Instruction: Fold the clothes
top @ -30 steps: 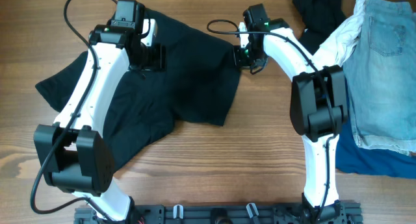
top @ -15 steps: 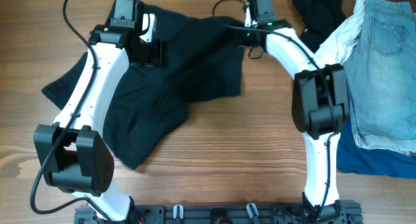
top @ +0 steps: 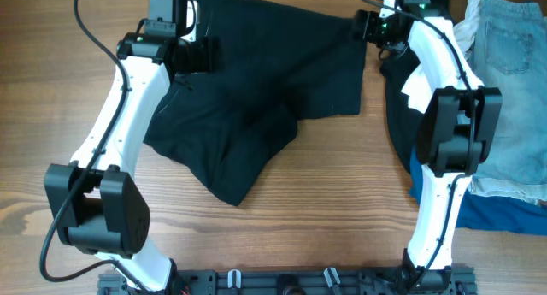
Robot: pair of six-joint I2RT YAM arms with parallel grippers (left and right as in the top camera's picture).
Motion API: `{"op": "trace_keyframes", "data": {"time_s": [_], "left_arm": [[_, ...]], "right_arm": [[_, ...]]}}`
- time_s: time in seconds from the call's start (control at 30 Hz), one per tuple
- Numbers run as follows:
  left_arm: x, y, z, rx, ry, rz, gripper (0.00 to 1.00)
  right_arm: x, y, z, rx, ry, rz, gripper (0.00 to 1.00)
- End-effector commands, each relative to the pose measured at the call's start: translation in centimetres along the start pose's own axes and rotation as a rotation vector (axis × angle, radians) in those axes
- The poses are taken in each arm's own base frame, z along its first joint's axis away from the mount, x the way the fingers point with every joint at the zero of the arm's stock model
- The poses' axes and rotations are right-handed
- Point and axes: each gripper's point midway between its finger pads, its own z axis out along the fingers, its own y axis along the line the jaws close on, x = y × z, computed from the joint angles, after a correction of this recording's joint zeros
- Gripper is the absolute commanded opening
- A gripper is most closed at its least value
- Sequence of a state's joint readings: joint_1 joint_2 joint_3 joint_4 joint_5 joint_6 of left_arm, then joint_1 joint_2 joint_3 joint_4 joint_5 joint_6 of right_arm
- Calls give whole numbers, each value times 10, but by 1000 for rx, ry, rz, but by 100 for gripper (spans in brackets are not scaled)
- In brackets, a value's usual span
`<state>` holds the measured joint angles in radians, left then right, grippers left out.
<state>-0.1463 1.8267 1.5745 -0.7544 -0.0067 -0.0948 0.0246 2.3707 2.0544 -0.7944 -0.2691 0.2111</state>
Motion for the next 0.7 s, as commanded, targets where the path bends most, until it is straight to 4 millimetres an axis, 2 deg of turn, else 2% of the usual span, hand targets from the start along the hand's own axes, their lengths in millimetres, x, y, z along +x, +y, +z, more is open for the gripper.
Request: {"op": "trace_keyframes", "data": {"time_s": [0.0,0.1,0.17,0.47,0.67], "left_arm": [[-3,35,-4,-93,-13,-95,100],[-1,60,-5,-120,-5,-217,100],[3,79,-7,-131,9,-282,100],[23,139,-15,-201,70,-404,100],[33,157,-19,-212,99,-454,100]], "right_arm": [[6,66,-49,-160,32,-85,100],[33,93,-72,-165,112,-110,100],[60,114,-80,-165,190,-128,100],[153,166,-79,-36,423,-248,100],[178,184,-81,147,390,-260,100]]}}
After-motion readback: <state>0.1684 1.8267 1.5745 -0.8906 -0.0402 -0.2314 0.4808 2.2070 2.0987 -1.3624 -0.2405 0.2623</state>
